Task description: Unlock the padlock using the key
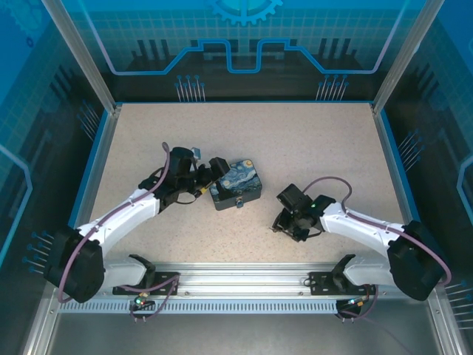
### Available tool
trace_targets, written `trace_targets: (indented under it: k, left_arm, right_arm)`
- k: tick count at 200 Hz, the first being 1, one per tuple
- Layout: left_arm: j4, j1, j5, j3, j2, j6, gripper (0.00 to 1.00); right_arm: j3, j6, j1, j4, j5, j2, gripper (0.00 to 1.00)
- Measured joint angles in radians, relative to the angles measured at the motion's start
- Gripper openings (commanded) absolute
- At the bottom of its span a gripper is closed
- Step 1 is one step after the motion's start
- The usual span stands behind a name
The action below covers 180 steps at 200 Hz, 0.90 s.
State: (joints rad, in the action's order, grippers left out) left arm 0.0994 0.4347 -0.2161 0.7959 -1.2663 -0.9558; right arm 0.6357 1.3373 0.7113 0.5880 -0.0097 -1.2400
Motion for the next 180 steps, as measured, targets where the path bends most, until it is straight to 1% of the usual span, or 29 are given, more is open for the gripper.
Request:
trace_targets:
  k: [31,69,115,155,180]
  left_arm:
    - [-0.023,0.000,-0.011,0.000,-0.018,-0.011,0.99]
    - [-0.039,0.000,-0.021,0.000,-0.030,-0.014,0.99]
    - [-0.059,0.000,-0.029,0.000,-0.032,-0.014,0.99]
    - [-0.079,0.000,-0.041,0.000,-0.051,-0.015,0.99]
    - [-0.083,0.000,-0.044,0.000,-0.057,-0.015,0.99]
  right_arm:
    - [-0.003,0.107,-0.001,-0.029,-0.002,0.017,0.45]
    - [-0.015,0.182,-0.001,-0.067,-0.010,-0.001,0.44]
    - [-0.015,0.219,-0.001,-0.088,-0.010,-0.031,0.43]
    - [-0.010,0.219,-0.001,-0.092,-0.010,-0.095,0.42]
    - [-0.006,0.219,-0.001,-0.093,-0.010,-0.109,0.41]
